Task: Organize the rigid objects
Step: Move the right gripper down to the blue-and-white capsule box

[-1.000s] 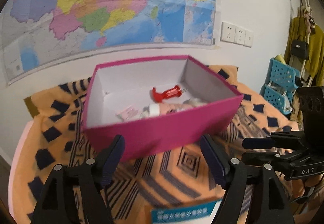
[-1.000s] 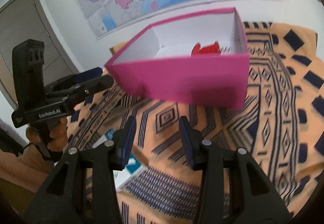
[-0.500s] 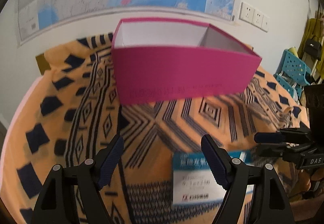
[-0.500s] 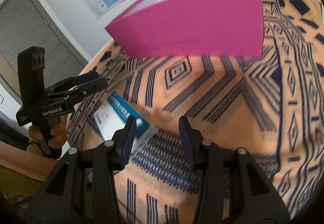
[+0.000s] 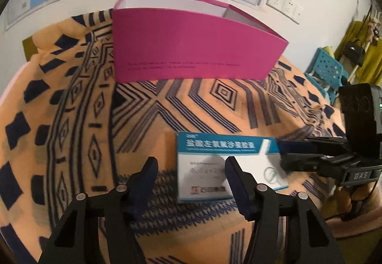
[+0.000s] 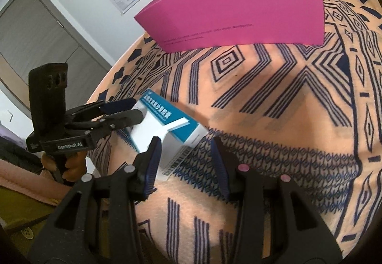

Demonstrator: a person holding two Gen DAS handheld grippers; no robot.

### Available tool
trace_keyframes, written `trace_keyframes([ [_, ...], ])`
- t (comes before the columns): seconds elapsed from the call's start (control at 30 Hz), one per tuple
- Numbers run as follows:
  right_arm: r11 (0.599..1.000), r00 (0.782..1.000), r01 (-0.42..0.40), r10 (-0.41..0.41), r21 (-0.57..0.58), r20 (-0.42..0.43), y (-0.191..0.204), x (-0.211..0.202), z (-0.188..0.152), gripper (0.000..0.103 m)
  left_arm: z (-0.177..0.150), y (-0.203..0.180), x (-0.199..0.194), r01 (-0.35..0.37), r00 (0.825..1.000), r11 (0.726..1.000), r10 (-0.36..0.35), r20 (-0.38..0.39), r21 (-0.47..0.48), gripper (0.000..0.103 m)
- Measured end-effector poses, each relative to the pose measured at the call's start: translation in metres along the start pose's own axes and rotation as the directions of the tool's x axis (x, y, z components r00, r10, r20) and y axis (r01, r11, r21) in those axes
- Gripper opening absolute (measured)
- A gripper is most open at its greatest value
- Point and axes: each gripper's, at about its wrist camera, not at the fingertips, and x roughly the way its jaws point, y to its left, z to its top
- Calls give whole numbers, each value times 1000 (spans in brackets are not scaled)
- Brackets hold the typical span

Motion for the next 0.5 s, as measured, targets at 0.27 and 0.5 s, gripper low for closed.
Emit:
trace_keyframes([
  [0.27,1000,1000,-27,27,-7,-6,5,8,3,45,-1,-11,3,42,999,999,-42,-16,14,55],
  [0.5,1000,1000,-3,3,12,16,-3,4,6,45,3,-17,8,56,998,998,-55,-21,14,55],
])
